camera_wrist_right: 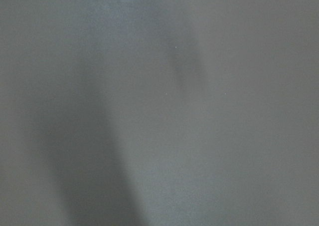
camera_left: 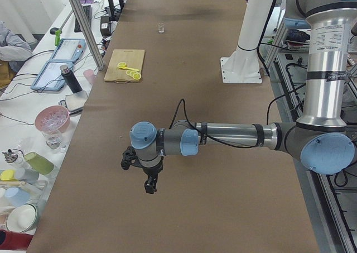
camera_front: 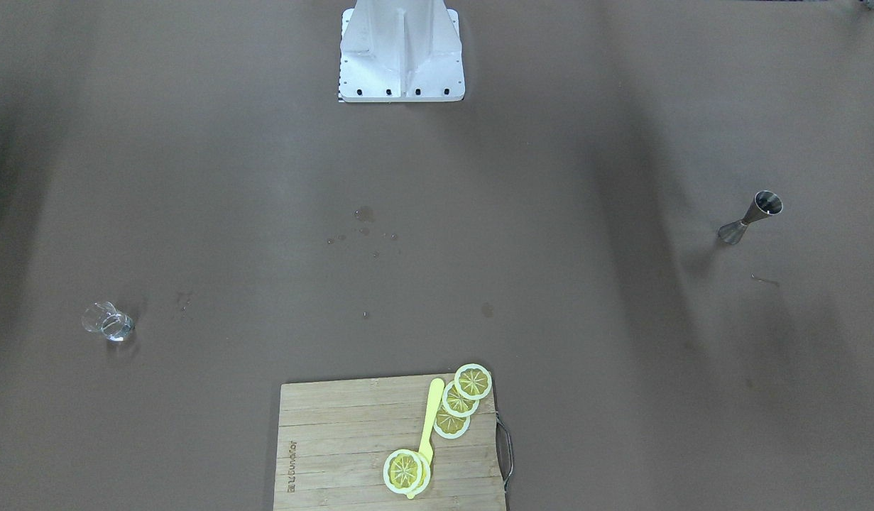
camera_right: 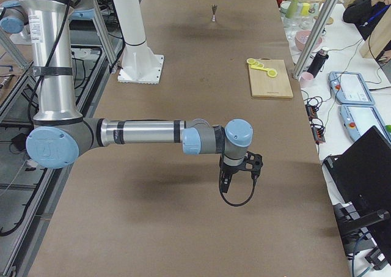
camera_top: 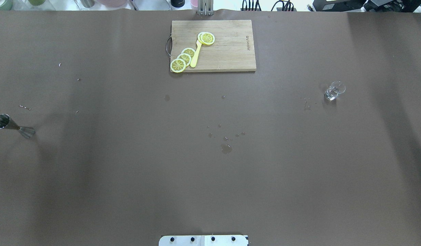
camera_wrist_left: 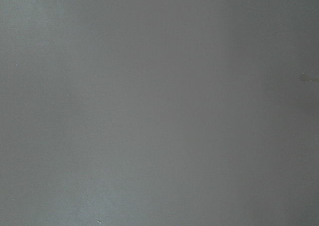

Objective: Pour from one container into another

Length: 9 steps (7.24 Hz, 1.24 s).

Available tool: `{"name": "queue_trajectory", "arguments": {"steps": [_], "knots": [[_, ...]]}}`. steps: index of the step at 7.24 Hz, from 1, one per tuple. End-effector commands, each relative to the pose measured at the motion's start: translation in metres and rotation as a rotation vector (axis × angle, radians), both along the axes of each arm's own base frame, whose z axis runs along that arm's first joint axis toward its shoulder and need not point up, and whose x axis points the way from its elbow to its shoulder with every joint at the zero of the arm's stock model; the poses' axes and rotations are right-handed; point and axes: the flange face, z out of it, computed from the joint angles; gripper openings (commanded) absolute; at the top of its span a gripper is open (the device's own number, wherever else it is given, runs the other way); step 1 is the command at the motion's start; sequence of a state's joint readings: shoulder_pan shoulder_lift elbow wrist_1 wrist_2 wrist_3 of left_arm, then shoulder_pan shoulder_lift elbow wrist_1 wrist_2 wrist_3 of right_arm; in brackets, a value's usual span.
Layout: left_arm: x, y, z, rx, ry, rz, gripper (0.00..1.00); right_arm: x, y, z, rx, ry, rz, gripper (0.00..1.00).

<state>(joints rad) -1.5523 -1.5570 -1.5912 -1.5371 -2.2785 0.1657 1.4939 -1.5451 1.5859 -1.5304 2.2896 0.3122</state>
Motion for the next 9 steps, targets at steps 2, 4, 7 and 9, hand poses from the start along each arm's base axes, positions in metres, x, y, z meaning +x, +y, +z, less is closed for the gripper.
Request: {"name": "queue_trajectory", "arguments": {"steps": [2, 4, 7, 9], "knots": [[0.0, 0.0, 0.0, 0.0, -0.001, 0.0, 0.98, 0.0, -0.005, -0.019, 0.088, -0.002, -0.037, 1.0], [-0.001, 0.001, 0.001, -0.002, -0.001, -0.002, 0.98, 0.0, -0.001, -0.013, 0.108, 0.003, -0.071, 1.0], [-0.001, 0.001, 0.001, -0.002, 0.001, -0.002, 0.98, 0.0, 0.0, -0.008, 0.118, 0.004, -0.097, 1.0], [-0.002, 0.001, 0.001, -0.002, -0.001, -0.003, 0.98, 0.0, -0.001, -0.008, 0.114, 0.006, -0.092, 1.0]]}}
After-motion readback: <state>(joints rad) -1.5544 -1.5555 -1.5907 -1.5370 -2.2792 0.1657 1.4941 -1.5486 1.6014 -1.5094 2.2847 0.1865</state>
